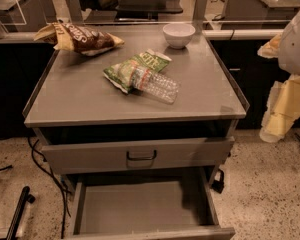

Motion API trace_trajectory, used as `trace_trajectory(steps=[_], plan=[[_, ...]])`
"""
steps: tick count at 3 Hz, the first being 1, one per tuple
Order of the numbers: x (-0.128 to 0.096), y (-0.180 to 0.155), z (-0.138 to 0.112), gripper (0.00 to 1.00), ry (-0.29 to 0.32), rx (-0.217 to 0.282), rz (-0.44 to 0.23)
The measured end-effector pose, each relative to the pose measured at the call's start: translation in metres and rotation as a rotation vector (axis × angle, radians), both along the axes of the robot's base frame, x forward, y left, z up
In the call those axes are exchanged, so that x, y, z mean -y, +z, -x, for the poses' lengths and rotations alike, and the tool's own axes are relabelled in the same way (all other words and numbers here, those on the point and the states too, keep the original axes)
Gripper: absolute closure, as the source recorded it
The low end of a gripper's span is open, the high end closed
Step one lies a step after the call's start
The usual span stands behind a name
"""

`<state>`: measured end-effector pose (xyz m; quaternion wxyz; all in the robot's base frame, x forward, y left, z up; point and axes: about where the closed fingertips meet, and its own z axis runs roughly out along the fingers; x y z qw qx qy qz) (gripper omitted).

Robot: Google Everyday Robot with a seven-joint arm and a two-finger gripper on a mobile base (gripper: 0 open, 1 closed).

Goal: Place brown chip bag into middle drawer

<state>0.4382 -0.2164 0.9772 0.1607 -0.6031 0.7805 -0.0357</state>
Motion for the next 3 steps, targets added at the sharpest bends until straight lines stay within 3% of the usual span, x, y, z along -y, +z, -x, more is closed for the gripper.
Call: trace_trajectory(steps=[1, 2, 3], plan=[[0.000, 0.000, 0.000, 0.00, 0.000, 0.000, 0.000], [0.000, 0.006, -0.013, 0.00, 0.011, 0.075, -0.019], [-0.005, 0.015, -0.057, 0.00, 0.038, 0.246, -0.069]])
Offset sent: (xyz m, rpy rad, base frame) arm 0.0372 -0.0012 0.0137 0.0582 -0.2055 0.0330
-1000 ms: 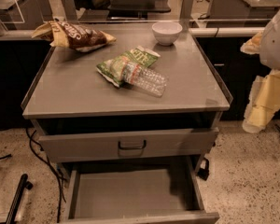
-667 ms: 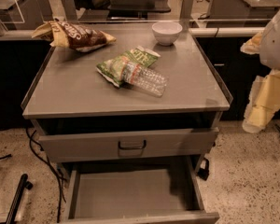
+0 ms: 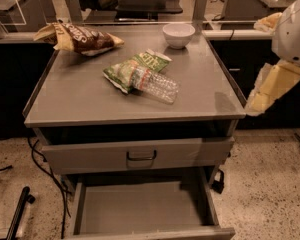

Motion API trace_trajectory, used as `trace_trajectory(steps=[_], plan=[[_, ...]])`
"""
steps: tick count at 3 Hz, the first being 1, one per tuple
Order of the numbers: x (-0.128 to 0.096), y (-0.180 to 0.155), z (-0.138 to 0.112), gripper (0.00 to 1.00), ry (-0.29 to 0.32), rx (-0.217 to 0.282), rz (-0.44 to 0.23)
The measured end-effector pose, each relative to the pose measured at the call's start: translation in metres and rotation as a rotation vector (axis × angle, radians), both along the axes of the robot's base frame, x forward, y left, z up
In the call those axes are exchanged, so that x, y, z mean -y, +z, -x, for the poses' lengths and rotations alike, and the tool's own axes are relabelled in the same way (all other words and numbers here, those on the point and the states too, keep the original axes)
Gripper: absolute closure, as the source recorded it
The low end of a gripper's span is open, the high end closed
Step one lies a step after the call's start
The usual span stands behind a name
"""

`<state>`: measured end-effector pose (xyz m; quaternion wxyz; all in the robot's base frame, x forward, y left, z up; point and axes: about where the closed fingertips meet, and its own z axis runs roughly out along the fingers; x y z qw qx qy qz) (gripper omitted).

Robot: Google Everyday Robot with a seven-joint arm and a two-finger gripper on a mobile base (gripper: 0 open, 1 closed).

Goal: Place brown chip bag into middle drawer

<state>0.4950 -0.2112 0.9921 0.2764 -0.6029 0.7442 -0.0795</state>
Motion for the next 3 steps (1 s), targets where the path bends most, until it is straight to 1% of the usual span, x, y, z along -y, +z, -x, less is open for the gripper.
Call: trace_trajectory(steps=[1, 2, 3], plan=[[-0.007, 0.010, -0.039, 0.00, 0.019, 0.113, -0.050], [-0.023, 0.019, -0.079, 0.00, 0.057, 0.191, -0.093], [-0.046, 0.029, -0.117, 0.00, 0.104, 0.251, -0.131]])
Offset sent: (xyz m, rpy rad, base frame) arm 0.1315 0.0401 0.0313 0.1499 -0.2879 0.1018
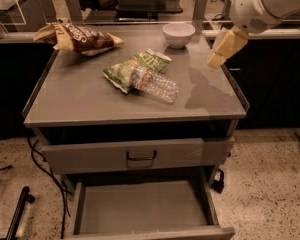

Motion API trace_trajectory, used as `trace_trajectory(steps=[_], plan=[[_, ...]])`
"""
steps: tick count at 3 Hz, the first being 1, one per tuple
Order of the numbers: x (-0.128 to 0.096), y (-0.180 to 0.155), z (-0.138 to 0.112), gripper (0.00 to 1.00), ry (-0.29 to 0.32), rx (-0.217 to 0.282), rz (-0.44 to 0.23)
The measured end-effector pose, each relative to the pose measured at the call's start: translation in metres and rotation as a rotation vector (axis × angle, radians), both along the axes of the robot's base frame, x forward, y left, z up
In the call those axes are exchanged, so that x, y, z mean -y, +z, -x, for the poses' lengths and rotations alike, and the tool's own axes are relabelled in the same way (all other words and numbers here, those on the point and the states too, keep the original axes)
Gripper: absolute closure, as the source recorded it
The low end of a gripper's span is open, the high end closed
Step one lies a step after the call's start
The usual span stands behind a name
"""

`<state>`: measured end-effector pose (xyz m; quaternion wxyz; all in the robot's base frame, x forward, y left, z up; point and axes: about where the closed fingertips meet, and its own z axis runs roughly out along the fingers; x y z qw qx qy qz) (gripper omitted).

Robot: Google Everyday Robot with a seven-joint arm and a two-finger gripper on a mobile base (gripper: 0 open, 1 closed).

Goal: Place brown chip bag into middle drawer

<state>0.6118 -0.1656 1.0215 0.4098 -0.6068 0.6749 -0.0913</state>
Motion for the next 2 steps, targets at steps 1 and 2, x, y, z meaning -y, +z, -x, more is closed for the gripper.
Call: trace_trajectory(steps=[1, 2], plan=[[-0.026, 0.010, -0.031, 0.00, 0.048, 0.041, -0.035], [-0.059, 0.016, -0.064, 0.00, 0.111, 0.063, -0.081]])
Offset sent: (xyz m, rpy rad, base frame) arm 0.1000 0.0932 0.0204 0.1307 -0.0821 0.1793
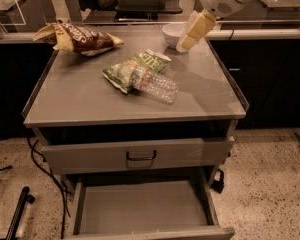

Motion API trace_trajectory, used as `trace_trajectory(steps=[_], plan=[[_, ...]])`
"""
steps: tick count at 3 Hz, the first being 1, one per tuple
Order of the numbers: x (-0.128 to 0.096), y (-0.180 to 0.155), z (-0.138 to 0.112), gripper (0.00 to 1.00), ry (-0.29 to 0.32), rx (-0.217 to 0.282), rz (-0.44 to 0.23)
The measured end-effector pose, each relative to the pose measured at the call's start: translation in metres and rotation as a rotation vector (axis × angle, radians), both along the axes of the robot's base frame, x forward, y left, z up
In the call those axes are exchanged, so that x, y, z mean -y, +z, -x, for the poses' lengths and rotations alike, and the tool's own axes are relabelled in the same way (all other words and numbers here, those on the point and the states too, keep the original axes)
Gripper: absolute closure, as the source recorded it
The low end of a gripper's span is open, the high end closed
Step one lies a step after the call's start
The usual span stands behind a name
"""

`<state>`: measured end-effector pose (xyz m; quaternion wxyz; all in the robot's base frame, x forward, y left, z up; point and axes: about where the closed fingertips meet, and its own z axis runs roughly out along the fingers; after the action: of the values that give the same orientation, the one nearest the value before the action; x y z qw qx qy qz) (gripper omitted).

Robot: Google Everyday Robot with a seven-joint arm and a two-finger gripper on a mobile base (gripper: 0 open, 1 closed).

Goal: Place brown chip bag into middle drawer

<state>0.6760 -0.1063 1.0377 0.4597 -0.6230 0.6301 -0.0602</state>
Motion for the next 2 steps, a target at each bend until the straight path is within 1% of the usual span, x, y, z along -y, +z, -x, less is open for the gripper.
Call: trace_trajectory(steps=[1, 2], plan=[[0.000, 0.000, 0.000, 0.00, 0.000, 0.000, 0.000], [-0.006, -0.001, -0.011, 0.00, 0.019, 0.047, 0.004]])
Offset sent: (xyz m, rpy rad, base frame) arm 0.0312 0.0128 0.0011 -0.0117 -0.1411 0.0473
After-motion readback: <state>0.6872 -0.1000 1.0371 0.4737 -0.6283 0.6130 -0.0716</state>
